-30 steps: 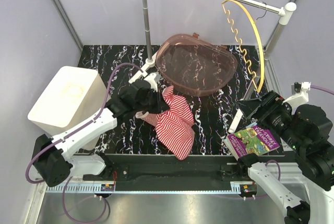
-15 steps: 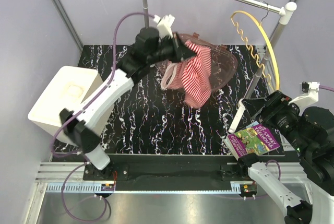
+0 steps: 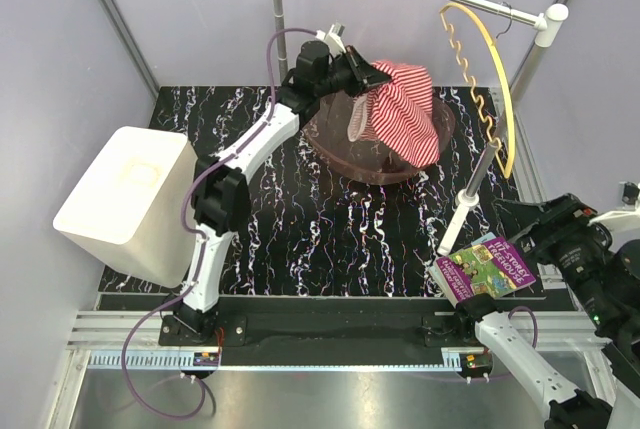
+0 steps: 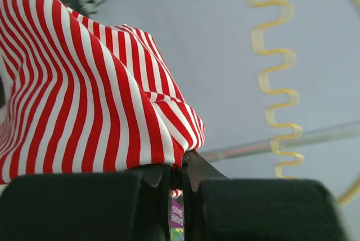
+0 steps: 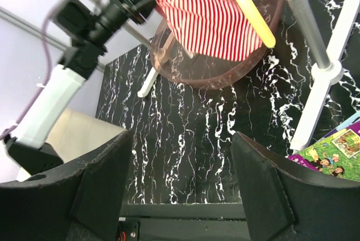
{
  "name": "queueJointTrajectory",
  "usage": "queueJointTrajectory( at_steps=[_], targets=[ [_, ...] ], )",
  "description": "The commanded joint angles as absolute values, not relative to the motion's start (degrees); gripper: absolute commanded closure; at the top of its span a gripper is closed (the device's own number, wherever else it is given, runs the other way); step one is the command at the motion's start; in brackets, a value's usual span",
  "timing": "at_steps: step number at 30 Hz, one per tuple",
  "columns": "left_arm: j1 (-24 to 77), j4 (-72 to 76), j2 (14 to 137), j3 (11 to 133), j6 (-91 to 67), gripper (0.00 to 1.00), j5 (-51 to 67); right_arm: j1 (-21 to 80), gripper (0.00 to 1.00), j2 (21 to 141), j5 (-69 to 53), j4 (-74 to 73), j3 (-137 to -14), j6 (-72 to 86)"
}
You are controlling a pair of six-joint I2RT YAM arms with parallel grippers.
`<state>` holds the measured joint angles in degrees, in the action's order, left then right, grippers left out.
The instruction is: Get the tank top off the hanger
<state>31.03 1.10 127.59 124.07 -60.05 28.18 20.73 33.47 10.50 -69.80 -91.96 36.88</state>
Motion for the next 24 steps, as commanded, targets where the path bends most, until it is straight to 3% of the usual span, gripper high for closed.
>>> queueJointTrajectory(
  at_steps=[1, 8, 12, 14, 15, 19, 24],
  targets=[
    [29.1, 3.8, 129.5, 125.7, -59.3, 0.89, 28.0, 21.0, 0.21, 32.3, 15.3, -72.1, -93.9, 35.9],
    [28.7, -17.0, 130.7, 124.6, -48.3, 0.76, 22.0, 21.0, 0.21, 32.9, 15.2, -72.2, -94.8, 36.2],
    [28.7, -25.3, 127.9, 125.2, -40.6, 0.49, 14.5, 21.0, 0.21, 33.4, 14.7, -72.2, -94.7, 36.6],
    [28.7, -32.1, 126.8, 127.0, -38.7, 0.42, 11.0, 21.1, 0.21, 33.7, 14.4, -72.2, -94.6, 36.8],
    [28.7, -33.5, 125.2, 127.2, -37.1, 0.31, 9.0, 21.0, 0.21, 34.0, 14.0, -72.2, -94.6, 36.8],
    [28.7, -36.3, 118.9, 124.7, -33.8, 0.13, 5.7, 21.0, 0.21, 34.7, 13.5, -72.1, -94.6, 37.1],
    [28.8, -39.3, 111.3, 120.9, -30.5, 0.06, 1.9, 21.0, 0.21, 37.4, 11.5, -71.8, -95.4, 35.5]
  ],
)
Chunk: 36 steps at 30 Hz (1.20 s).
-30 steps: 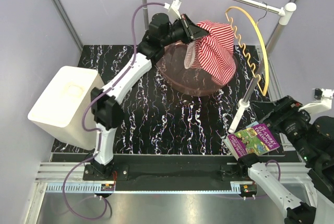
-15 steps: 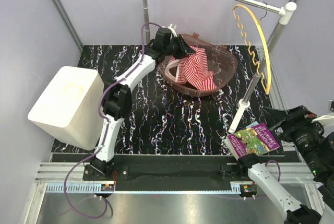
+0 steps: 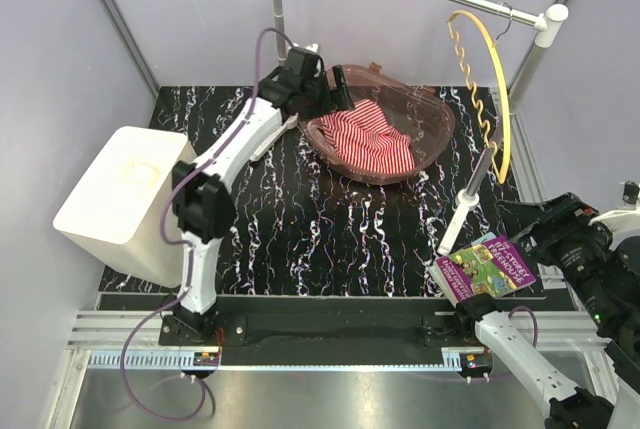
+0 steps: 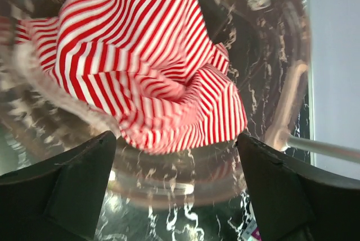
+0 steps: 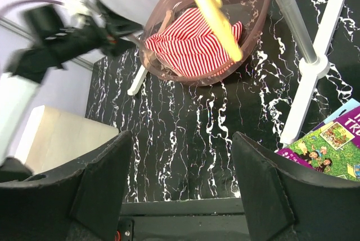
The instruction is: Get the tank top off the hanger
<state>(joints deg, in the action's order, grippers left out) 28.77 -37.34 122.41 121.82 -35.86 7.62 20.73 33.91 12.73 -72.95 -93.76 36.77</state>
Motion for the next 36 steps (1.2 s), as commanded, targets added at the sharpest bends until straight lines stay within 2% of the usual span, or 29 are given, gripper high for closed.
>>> queueJointTrajectory(
  at_steps=[1, 8, 14, 17, 24, 29, 36],
  targets=[
    [28.7, -40.3, 109.9, 120.2, -30.4, 0.06, 1.3, 21.0, 0.21, 38.1, 10.8, -71.7, -96.0, 35.2],
    [32.1, -39.7, 89.3, 98.6, -31.3, 0.06, 0.2, 21.0, 0.18, 46.7, -1.6, -71.6, -99.1, 31.6],
    [34.7, -32.5, 70.3, 75.9, -36.8, 0.06, 7.3, 21.0, 0.15, 56.9, -14.1, -70.3, -98.4, 29.2],
    [35.7, -28.4, 63.5, 65.6, -40.4, 0.06, 9.9, 21.5, 0.13, 59.8, -19.5, -65.0, -96.0, 30.7],
    [39.4, -21.7, 45.0, 45.3, -48.6, 0.05, 11.9, 37.2, 0.06, 65.0, -17.7, -54.2, -85.5, 39.5],
    [39.6, -20.9, 31.5, 36.8, -53.9, 0.05, 12.9, 38.7, 0.03, 59.0, -19.5, -38.5, -70.4, 49.4],
    [39.6, -19.7, 12.1, 23.6, -61.6, 0.01, 14.3, 38.8, 0.0, 45.5, -11.9, -33.8, -50.7, 56.5]
  ],
)
